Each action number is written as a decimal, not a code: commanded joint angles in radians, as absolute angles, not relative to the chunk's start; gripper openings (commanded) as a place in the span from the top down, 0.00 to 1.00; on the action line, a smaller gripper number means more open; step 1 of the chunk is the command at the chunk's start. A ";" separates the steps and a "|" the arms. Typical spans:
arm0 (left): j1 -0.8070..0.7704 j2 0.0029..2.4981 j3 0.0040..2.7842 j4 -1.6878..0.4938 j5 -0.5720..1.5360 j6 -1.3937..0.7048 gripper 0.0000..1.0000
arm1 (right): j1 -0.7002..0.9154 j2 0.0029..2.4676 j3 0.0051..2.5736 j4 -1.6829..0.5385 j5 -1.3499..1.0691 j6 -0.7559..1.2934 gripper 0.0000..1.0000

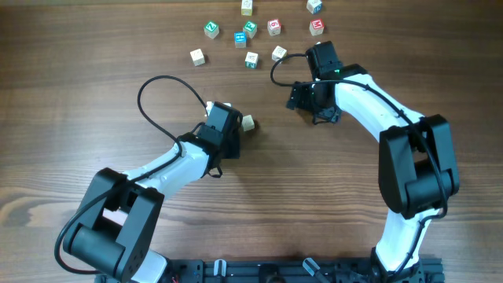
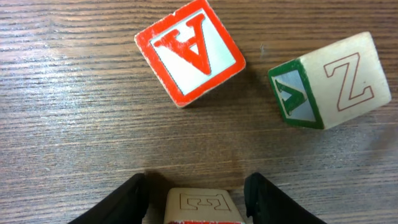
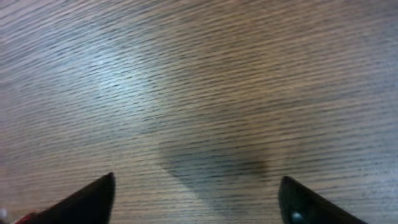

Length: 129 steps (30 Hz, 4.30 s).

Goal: Form a circle

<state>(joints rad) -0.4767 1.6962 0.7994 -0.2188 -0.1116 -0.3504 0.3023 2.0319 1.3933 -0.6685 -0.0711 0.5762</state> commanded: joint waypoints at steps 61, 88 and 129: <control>-0.473 1.019 0.833 -0.587 -0.336 -0.427 0.00 | 0.386 2.041 1.265 -0.416 -0.351 0.553 0.95; -0.473 1.113 0.833 -0.599 -0.334 -0.427 0.00 | 0.468 2.085 1.252 -0.248 -0.533 0.680 0.96; -0.473 1.113 0.833 -0.599 -0.334 -0.427 0.00 | 0.468 2.085 1.252 -0.289 -0.498 0.788 0.96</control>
<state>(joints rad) -0.4759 1.1091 0.8242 -0.5999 -0.3107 -0.4103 0.4698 2.0647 1.2591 -0.2890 -0.5213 0.7746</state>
